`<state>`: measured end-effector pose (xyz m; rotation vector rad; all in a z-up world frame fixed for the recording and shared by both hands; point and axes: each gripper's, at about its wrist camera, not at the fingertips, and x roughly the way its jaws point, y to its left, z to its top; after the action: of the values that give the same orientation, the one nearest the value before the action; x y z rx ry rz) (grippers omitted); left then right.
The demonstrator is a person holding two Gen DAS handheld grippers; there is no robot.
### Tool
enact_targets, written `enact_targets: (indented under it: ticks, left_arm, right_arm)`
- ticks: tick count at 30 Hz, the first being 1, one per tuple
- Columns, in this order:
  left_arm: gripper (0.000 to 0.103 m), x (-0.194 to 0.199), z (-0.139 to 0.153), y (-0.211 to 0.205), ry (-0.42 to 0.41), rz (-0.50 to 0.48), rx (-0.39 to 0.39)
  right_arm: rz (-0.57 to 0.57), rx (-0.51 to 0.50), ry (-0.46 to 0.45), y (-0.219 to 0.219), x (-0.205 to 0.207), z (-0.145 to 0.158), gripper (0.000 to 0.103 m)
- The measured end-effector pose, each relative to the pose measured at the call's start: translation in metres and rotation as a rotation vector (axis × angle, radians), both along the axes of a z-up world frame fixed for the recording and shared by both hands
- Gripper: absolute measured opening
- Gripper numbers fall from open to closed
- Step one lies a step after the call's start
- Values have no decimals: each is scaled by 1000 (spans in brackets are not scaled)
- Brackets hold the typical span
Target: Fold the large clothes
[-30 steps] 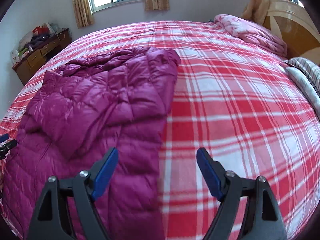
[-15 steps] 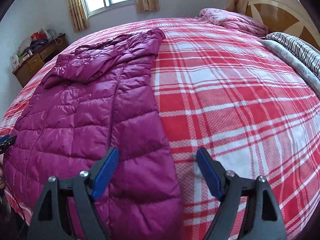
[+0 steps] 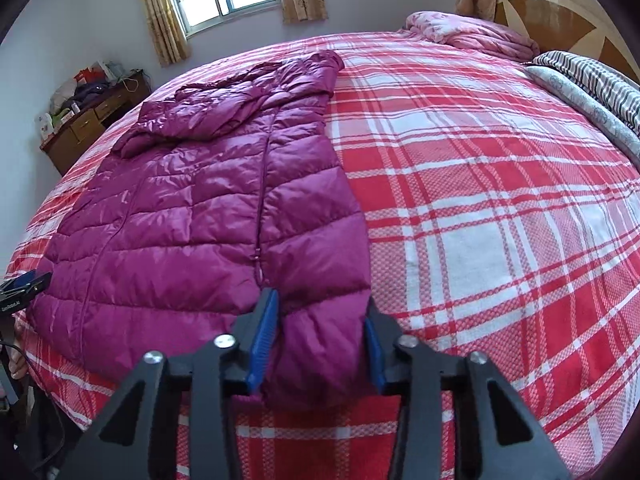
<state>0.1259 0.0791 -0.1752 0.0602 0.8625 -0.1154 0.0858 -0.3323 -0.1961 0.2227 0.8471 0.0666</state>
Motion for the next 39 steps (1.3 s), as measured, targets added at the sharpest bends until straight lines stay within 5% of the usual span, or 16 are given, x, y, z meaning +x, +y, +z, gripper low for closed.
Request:
enact_targets:
  ticks: [2, 5, 8, 14, 24, 27, 32, 39]
  left_arm:
    - [54, -6, 3, -3, -6, -34, -7]
    - [21, -13, 6, -7, -2, -79, -20]
    - [9, -20, 12, -7, -8, -97, -34]
    - [6, -43, 55, 9, -51, -150, -154]
    - [6, -129, 175, 48, -216, -273, -376]
    - [6, -143, 199, 52, -273, -286, -373]
    - [6, -96, 190, 43, -233, -263, -340]
    - [6, 12, 156, 18, -206, -181, -243]
  right_arm:
    - [6, 18, -2, 1, -2, 0, 15]
    - [12, 33, -19, 3, -8, 2, 11]
    - [14, 76, -48, 0, -17, 12, 9]
    - [19, 147, -156, -11, -53, 57, 7]
    - [31, 218, -407, -26, -140, 163, 6]
    - [44, 196, -486, -23, -163, 189, 6]
    - [12, 172, -493, -22, -132, 190, 6]
    - [-92, 131, -441, -26, -27, 169, 6]
